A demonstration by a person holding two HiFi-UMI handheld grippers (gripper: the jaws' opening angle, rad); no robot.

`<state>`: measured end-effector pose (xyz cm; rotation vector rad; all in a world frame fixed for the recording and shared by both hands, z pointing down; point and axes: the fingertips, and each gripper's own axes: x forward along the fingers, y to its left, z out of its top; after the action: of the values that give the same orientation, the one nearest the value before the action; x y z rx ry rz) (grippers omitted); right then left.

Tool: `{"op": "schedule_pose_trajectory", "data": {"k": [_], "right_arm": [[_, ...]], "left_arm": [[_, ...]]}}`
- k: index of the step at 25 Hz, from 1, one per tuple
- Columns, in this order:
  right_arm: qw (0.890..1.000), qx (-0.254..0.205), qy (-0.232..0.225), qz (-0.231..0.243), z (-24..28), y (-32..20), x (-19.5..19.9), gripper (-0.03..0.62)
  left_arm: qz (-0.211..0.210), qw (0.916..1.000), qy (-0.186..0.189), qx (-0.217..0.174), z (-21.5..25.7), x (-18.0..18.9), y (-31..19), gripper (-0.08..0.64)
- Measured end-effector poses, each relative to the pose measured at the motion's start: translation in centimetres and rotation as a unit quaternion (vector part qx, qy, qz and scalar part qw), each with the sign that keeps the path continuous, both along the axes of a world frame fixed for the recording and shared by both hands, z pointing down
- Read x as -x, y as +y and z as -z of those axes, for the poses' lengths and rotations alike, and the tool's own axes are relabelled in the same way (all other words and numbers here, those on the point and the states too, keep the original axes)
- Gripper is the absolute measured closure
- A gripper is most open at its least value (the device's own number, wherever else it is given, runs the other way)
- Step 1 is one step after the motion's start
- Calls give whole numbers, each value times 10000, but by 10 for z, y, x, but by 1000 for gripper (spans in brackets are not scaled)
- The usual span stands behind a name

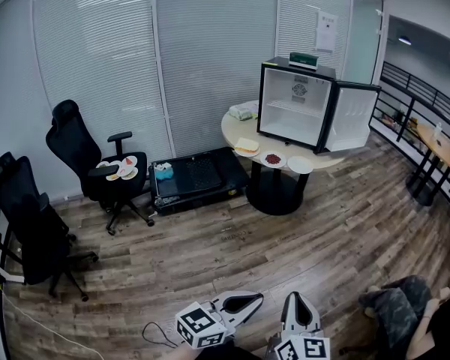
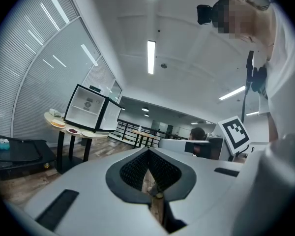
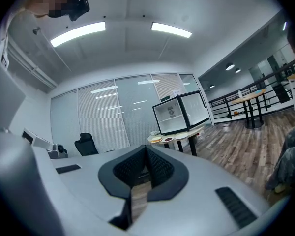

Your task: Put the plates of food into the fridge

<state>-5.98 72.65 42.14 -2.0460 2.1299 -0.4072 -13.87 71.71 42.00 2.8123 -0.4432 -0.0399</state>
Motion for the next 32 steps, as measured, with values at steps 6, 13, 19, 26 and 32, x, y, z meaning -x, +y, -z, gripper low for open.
{"op": "schedule_pose_trajectory", "data": {"k": [6,13,19,26,32], "right_arm": [[10000,15,43,-45,2,2,-2,586],[9999,-41,90,57,2,-5,1,586],[9999,44,121,98,-1,-26,-6,586],[9997,187,124,103,-9,-69,-22,586],[9995,285,101,120,-7,-122,-35,586]], "left_arm": [[58,10000,34,-71,6,-3,-2,555],[139,9999,43,-84,9,-5,-9,555],[211,9998,39,-30,7,-13,-32,555],[204,9998,36,52,2,-30,-76,555],[170,9998,17,109,7,-46,-128,555]]}}
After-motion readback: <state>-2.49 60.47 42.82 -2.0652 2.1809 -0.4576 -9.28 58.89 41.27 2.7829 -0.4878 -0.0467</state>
